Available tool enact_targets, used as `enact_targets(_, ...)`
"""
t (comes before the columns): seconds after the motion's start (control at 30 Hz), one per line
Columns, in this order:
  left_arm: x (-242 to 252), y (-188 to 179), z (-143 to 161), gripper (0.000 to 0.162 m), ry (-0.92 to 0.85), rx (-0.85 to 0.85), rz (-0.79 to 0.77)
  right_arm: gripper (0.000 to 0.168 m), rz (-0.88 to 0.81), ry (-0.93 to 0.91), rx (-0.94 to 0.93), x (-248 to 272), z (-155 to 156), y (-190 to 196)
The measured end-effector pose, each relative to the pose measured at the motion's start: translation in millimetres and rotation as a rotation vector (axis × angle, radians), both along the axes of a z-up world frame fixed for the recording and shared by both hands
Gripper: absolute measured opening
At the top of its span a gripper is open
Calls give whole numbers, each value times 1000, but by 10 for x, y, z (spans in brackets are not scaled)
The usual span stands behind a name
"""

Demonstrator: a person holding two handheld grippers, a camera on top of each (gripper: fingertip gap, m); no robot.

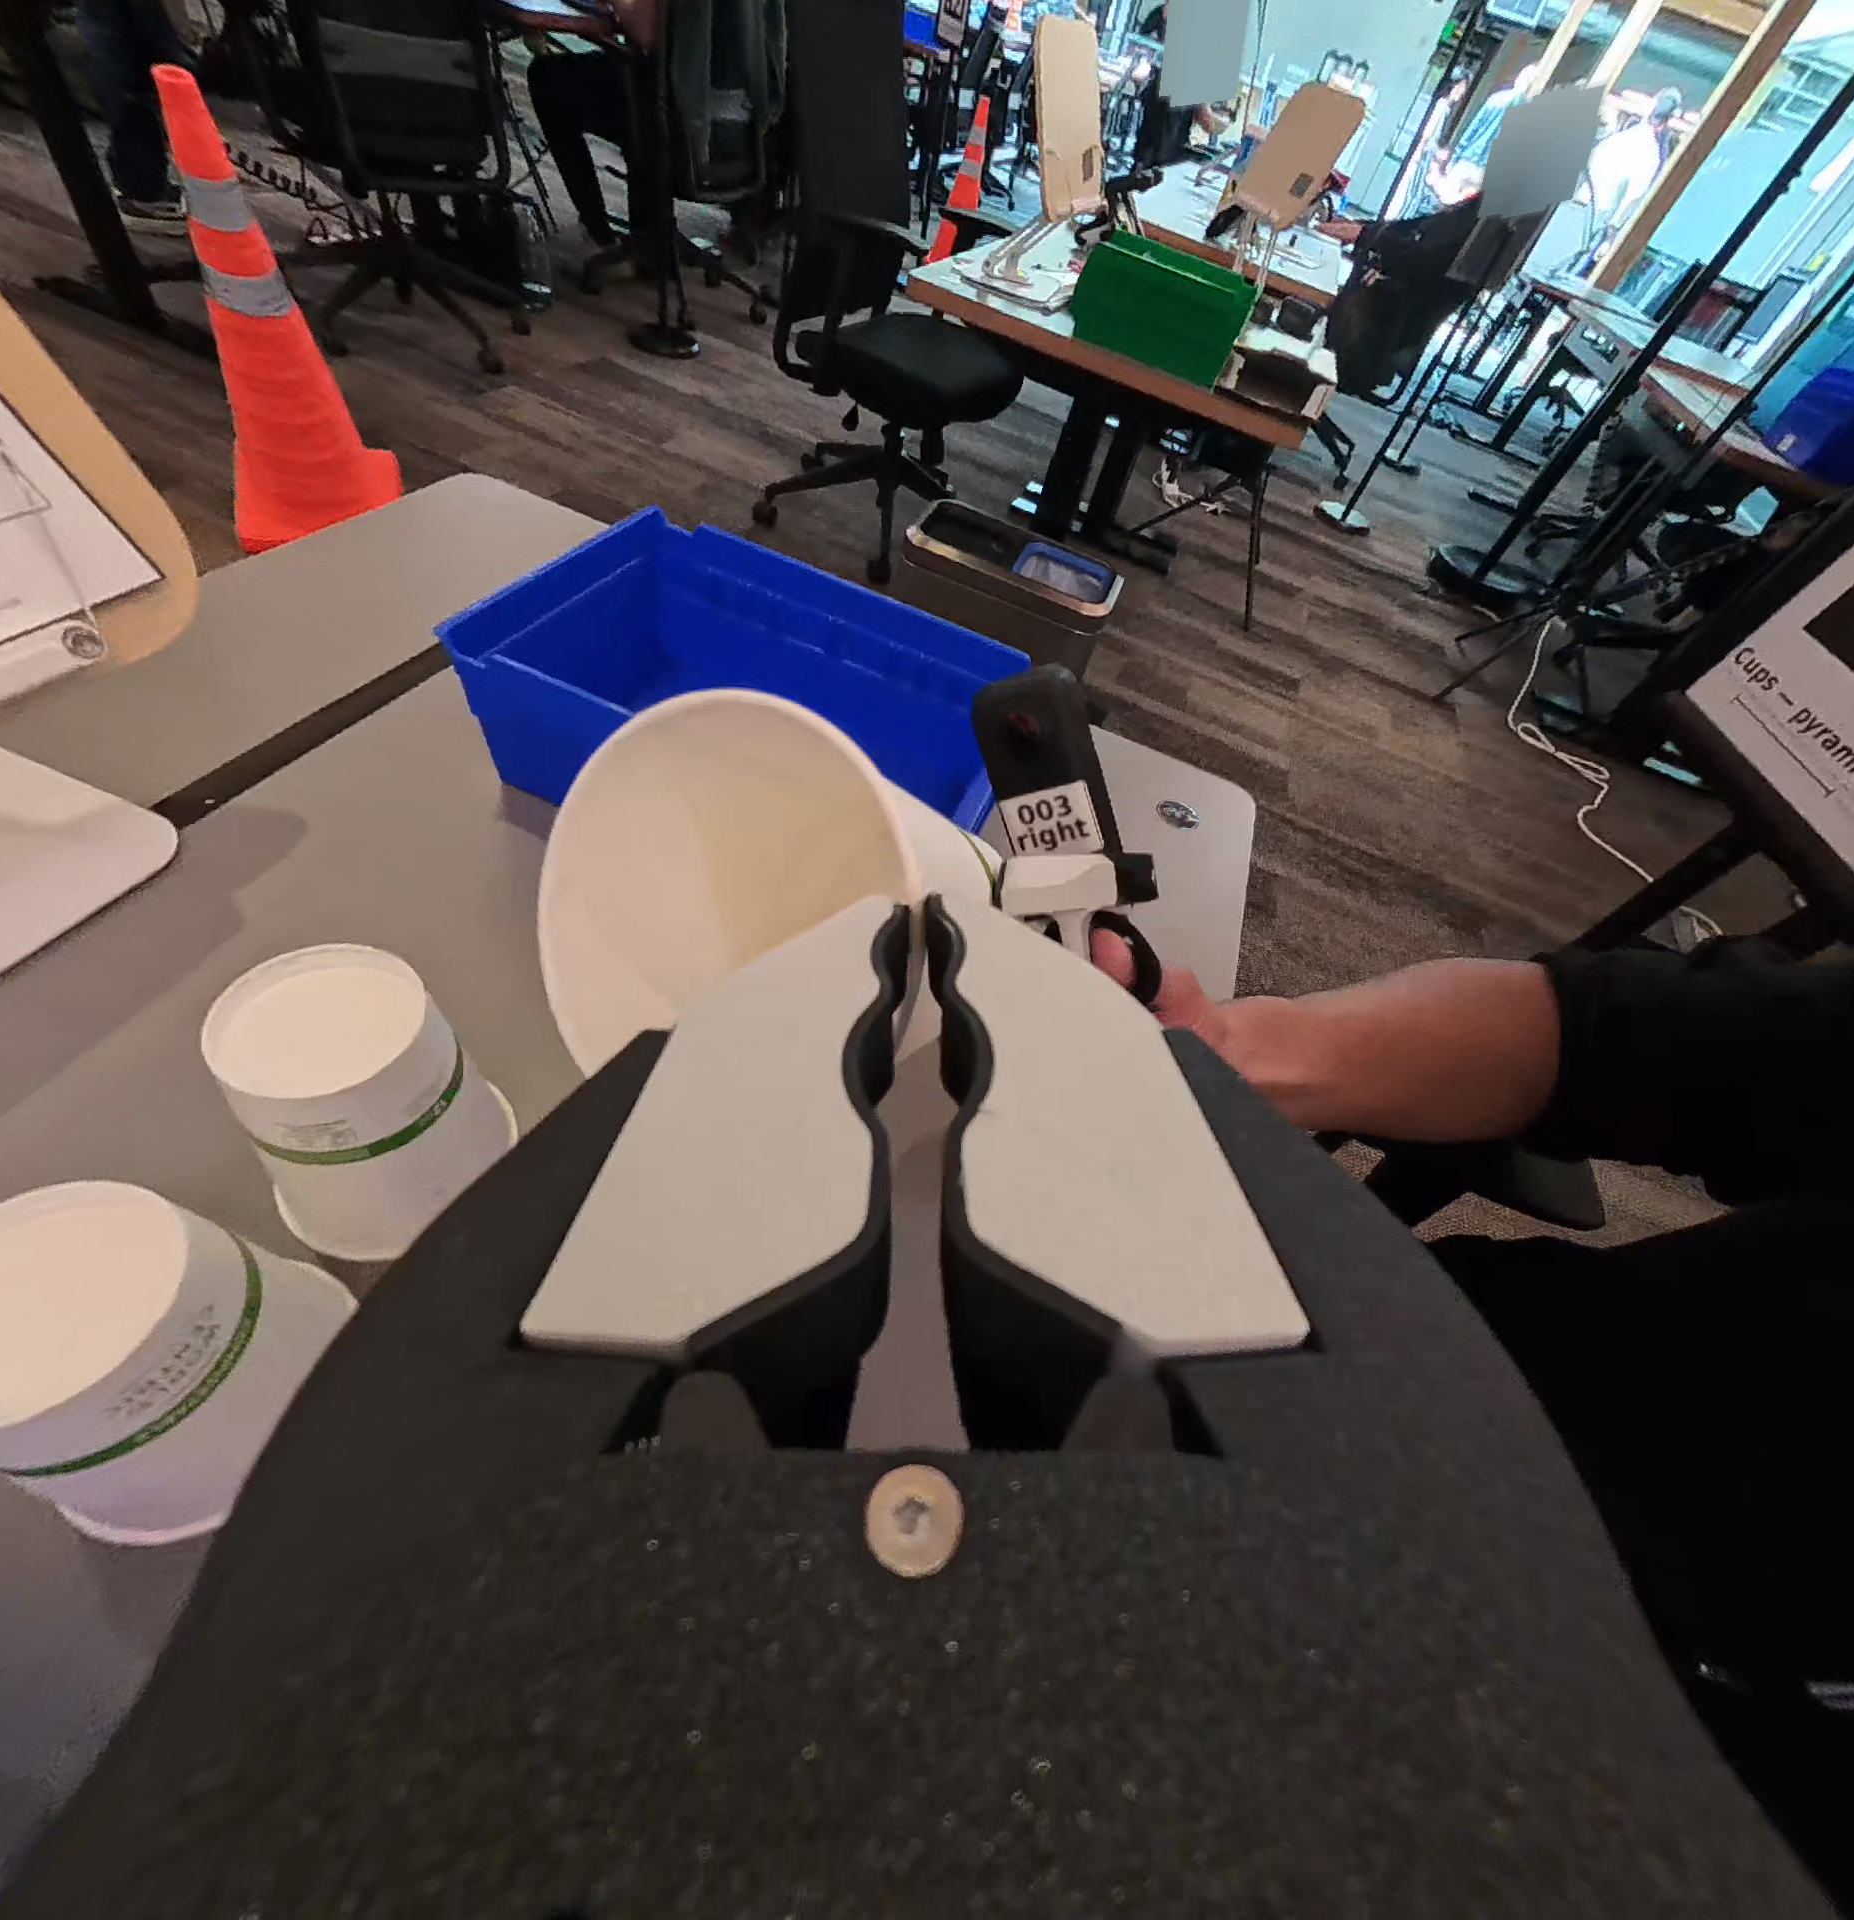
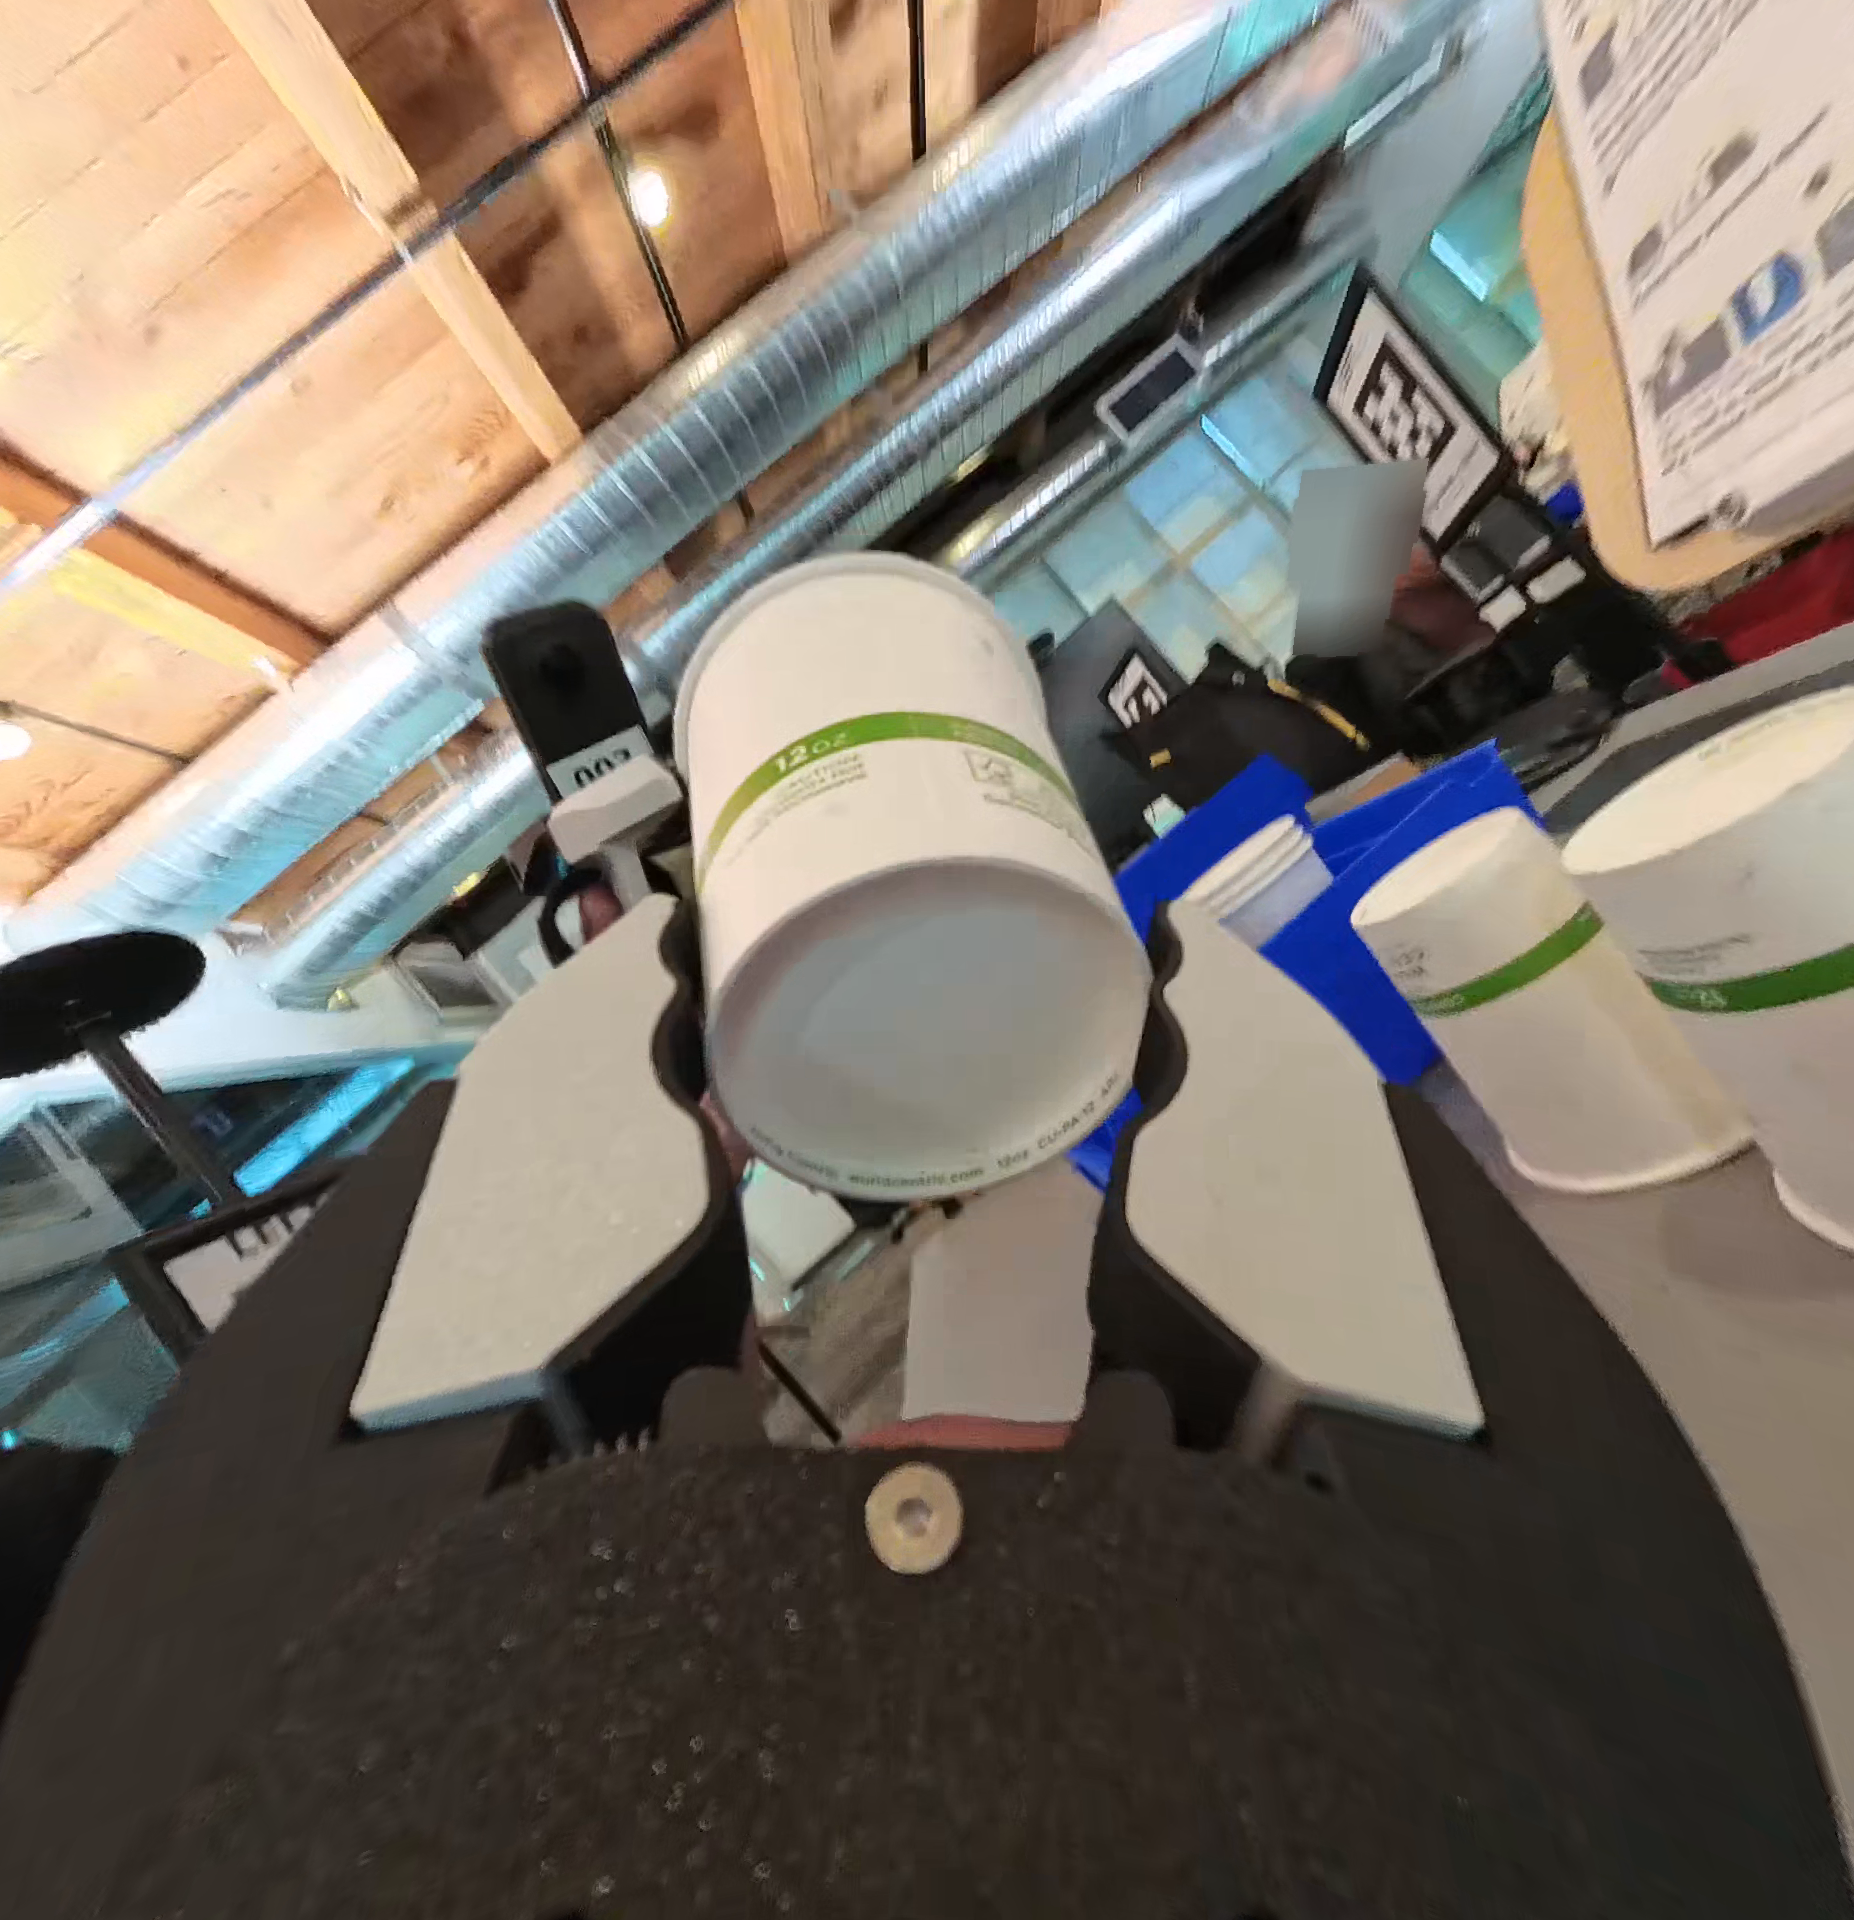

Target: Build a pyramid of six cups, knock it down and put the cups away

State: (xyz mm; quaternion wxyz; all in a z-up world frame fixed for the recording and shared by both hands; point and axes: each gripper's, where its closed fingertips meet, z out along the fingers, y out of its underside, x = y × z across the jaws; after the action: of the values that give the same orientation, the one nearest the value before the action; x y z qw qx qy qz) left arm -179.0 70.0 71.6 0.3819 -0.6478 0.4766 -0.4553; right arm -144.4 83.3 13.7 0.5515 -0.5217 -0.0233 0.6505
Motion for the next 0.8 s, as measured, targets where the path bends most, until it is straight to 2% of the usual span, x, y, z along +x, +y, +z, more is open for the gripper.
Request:
enact_targets(0.07, -59, -4, -76, 3, -3, 10, 35, 80, -25, -49, 9, 18, -25, -1)
enact_targets(0.13, -175, -7, -150, 29, -40, 20, 124, 80, -57, -123, 26, 103, 27, 25)
enact_targets(0.2, -345, -58, -363, 45, -56, -4, 223, 81, -135, -257, 81, 303, 223, 78)
enact_targets(0.27, -529, -163, -742, 56, -49, -41, 305, 81, -247, -459, 144, 567, 504, 172)
enact_targets(0.37, -812, -231, -1329, 62, -30, -64, 451, 81, -452, -876, 219, 952, 849, 447)
enact_targets(0.43, -968, -241, -1593, 67, 19, -82, 504, 81, -487, -1113, 203, 1088, 969, 673)
enact_targets(0.5, -1098, -172, -1683, 68, 29, -54, 557, 81, -465, -1319, 156, 1154, 995, 938)
enact_targets(0.63, -1257, 32, -1683, 72, 94, 56, 615, 81, -310, -1717, 24, 1195, 729, 1478)
enact_targets(0.8, -1312, 88, -1633, 75, 147, 195, 651, 81, 93, -2032, -146, 1114, -118, 1748)
